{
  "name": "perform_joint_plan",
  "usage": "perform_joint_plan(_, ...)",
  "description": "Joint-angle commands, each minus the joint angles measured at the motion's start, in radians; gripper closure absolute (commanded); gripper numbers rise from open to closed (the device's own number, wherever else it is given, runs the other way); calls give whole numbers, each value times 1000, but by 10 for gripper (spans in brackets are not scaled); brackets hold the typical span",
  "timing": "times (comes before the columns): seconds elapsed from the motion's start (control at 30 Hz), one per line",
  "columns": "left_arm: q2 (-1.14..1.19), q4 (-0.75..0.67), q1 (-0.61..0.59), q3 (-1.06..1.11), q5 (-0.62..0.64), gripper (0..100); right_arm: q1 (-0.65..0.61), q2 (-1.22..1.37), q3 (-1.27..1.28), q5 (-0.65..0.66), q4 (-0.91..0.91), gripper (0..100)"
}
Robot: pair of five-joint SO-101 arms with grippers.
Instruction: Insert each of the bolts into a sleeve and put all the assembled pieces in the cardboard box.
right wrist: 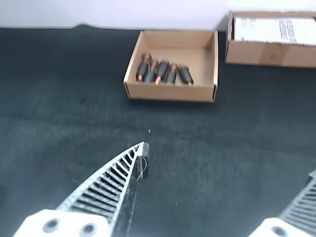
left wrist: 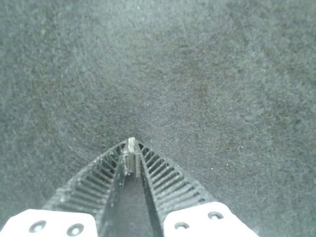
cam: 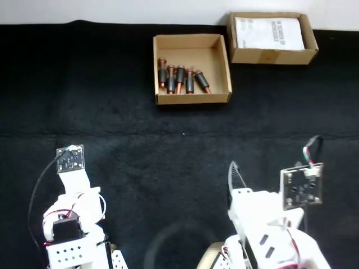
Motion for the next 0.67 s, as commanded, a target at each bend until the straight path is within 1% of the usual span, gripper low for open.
perform_joint_plan(0.0, -10, 3, -10, 19, -2, 989, -1, -136, 236, 9, -110, 563)
perform_joint_plan(0.13, -10, 3, -10, 19, -2, 989, 15, -122, 371, 9, -114, 563)
perform_joint_plan(0.33, -10, 3, -10, 19, -2, 989, 143, -122, 398, 9, -120, 563)
perform_joint_plan(0.63, -10, 3, -10, 19, -2, 989, 208, -122, 518, 9, -117, 563)
